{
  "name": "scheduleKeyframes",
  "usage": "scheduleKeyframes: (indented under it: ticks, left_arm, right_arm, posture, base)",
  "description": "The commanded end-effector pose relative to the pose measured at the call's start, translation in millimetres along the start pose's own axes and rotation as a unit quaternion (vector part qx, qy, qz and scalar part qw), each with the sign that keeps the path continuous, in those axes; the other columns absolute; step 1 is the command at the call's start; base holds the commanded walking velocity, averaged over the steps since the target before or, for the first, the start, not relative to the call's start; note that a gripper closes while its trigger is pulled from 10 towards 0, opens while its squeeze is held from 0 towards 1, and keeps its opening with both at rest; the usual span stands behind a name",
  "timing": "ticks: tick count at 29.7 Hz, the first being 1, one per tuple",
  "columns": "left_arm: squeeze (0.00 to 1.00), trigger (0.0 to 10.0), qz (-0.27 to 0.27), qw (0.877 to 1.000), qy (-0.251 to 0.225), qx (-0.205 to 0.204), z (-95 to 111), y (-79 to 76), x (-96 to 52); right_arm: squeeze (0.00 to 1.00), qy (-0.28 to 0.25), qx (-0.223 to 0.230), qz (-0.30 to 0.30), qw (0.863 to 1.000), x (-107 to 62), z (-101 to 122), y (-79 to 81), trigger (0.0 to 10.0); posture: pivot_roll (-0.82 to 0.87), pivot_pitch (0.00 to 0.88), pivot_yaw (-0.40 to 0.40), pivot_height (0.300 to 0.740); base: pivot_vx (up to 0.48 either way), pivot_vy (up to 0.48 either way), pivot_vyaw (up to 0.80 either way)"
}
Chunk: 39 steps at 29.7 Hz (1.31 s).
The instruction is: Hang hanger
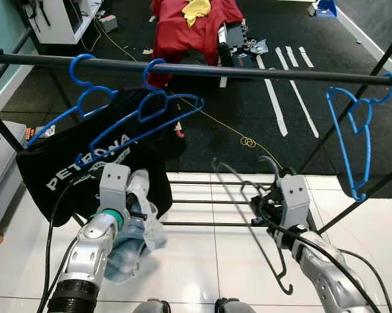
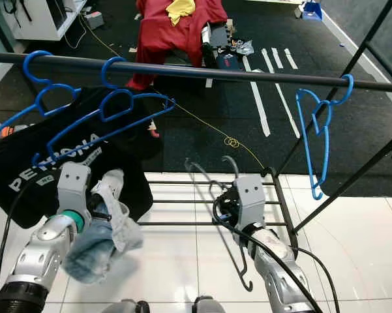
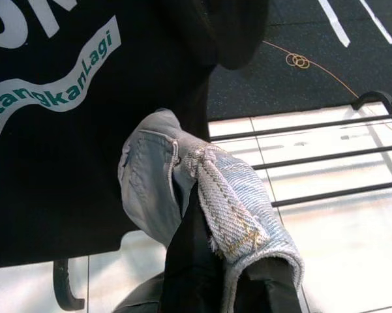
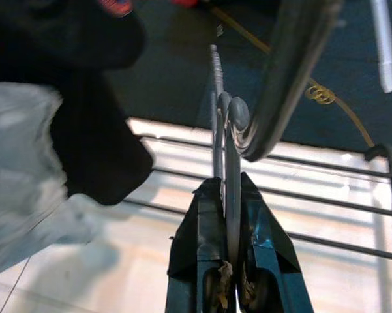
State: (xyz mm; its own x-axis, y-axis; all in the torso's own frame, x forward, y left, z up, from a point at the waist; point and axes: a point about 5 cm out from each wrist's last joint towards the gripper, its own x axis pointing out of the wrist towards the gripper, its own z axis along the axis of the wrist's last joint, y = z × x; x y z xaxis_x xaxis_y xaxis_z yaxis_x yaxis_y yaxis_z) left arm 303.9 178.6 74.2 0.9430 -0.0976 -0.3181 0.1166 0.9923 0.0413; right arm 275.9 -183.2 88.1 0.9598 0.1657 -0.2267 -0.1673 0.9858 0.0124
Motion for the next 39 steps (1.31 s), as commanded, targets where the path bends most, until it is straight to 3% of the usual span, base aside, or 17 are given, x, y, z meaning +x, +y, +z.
scheduleKeyframes:
  ticks: [1, 9, 21, 39]
  left_arm:
    - [0.00, 10.0, -0.005, 1.000, -0.011, -0.007, 3, -3.0, 1.6]
    - [0.00, 10.0, -0.023, 0.999, -0.029, -0.014, 9, -17.0, 2.5]
    - [0.00, 10.0, -0.045, 0.998, -0.036, -0.011, 13, -23.4, 5.0]
    - [0.00, 10.0, -0.057, 0.998, -0.039, -0.010, 15, -27.5, 6.0]
  right_arm:
    - [0.00, -0.003, 0.008, -0.038, 0.999, 0.6, -2, -8.1, 10.0]
    - [0.00, -0.017, 0.035, -0.085, 0.996, 7.0, 2, -15.9, 10.0]
    - [0.00, -0.033, 0.028, -0.057, 0.997, 12.0, 4, -4.7, 10.0]
    - [0.00, -0.036, 0.030, -0.054, 0.997, 11.8, 3, -2.7, 10.0]
  posture:
    - [-0.05, 0.093, 0.035, 0.740]
    - [-0.06, 0.110, 0.033, 0.740]
    - [-0.06, 0.118, 0.035, 0.740]
    - [-0.06, 0.120, 0.033, 0.740]
  base:
    - [0.000, 0.000, 0.00]
    - [0.000, 0.000, 0.00]
    - [0.000, 0.000, 0.00]
    - [-0.304, 0.000, 0.00]
